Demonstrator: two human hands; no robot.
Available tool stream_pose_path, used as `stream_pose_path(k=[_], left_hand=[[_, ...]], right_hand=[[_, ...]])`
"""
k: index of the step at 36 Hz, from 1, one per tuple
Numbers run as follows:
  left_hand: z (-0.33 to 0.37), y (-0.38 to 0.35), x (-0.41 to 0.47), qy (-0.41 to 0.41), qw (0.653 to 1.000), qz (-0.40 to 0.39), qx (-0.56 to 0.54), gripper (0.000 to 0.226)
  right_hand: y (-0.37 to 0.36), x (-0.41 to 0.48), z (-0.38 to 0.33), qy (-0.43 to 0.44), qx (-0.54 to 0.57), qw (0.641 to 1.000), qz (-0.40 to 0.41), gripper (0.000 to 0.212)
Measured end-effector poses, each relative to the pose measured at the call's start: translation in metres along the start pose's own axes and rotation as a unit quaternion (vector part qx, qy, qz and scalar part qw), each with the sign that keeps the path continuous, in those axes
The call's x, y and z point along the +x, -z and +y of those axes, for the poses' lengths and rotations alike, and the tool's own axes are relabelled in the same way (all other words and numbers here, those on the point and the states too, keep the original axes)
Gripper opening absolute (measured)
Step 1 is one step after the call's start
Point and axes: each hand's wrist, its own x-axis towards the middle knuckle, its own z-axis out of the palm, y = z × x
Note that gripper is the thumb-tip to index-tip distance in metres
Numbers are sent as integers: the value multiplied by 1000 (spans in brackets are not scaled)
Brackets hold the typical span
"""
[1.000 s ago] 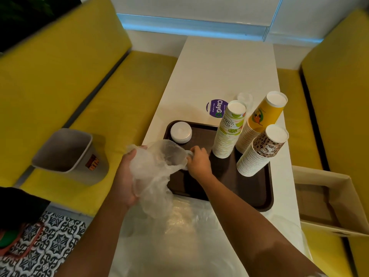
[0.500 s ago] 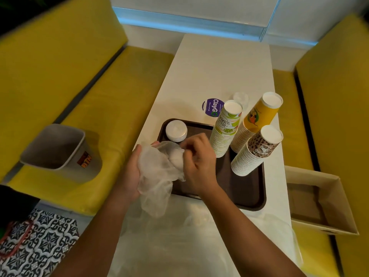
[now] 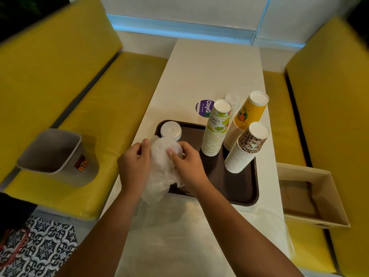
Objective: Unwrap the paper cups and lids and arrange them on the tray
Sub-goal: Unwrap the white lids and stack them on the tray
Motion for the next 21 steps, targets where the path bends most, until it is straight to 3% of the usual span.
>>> stream_pose_path(k=[4,10,14,18,21], left_hand=[[-4,3,-2,-11,1000,-5,-14,38],[-13,1,0,1,995,-98,-34,23],[-18,-3,6,21,981,-191,-37,35],[-13,-6,8,47,974,-211,-71,24],[-12,-7,9,49,968,-229,-84,37]], right_hand=[[6,3,0,-63,105,992,9,21],[13,8,1,-76,106,991,2,25],[9,10,0,-88,105,991,-13,38],[10,12,2,-90,85,991,-46,34],[10,13,3,-72,41,995,-47,35]])
